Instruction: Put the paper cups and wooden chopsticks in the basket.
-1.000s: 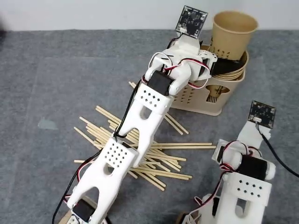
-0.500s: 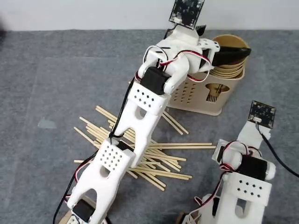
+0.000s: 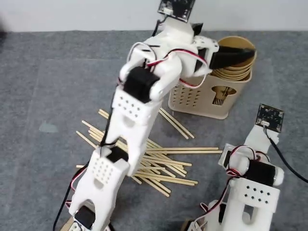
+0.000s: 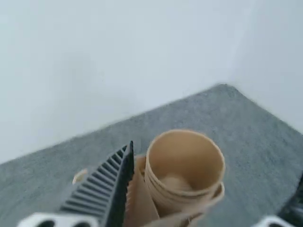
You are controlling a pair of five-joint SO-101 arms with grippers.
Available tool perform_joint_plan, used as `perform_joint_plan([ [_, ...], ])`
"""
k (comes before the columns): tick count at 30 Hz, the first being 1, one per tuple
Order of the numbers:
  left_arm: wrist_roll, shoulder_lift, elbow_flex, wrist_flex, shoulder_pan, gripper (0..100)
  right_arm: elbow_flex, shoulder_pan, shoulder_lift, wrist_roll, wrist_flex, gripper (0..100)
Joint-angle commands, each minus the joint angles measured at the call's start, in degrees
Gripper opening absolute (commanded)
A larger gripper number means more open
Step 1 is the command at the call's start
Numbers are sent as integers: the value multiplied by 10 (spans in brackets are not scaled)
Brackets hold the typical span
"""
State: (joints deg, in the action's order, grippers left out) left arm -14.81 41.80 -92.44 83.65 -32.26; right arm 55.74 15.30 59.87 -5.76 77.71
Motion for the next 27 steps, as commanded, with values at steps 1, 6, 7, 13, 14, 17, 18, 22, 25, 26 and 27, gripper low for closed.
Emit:
perform_joint_plan([
  [1, 22, -71, -37, 111, -4, 490, -2, 2, 7, -1, -9, 12],
  [6, -11, -123, -36, 171, 13, 472, -2, 2, 7, -1, -7, 11],
  [7, -18, -134, -36, 171, 20, 461, -2, 2, 7, -1, -7, 11],
  [13, -7, -206, -36, 171, 18, 306, -2, 2, 7, -1, -7, 9],
  [14, 18, -220, -36, 171, 19, 276, -2, 2, 7, -1, -7, 9],
  [17, 113, -256, -36, 171, 20, 167, -2, 2, 7, -1, -6, 9],
  [18, 135, -265, -36, 171, 19, 126, -2, 2, 7, -1, -6, 9],
  [22, 180, -296, -34, 171, 29, 10, -2, 2, 7, 0, -5, 9],
  [25, 186, -328, -33, 171, 67, 13, -2, 2, 7, 1, -5, 9],
  [26, 187, -339, -33, 171, 79, 13, -2, 1, 7, 1, -5, 10],
  [27, 187, -351, -33, 171, 96, 13, -2, 1, 7, 1, -5, 10],
])
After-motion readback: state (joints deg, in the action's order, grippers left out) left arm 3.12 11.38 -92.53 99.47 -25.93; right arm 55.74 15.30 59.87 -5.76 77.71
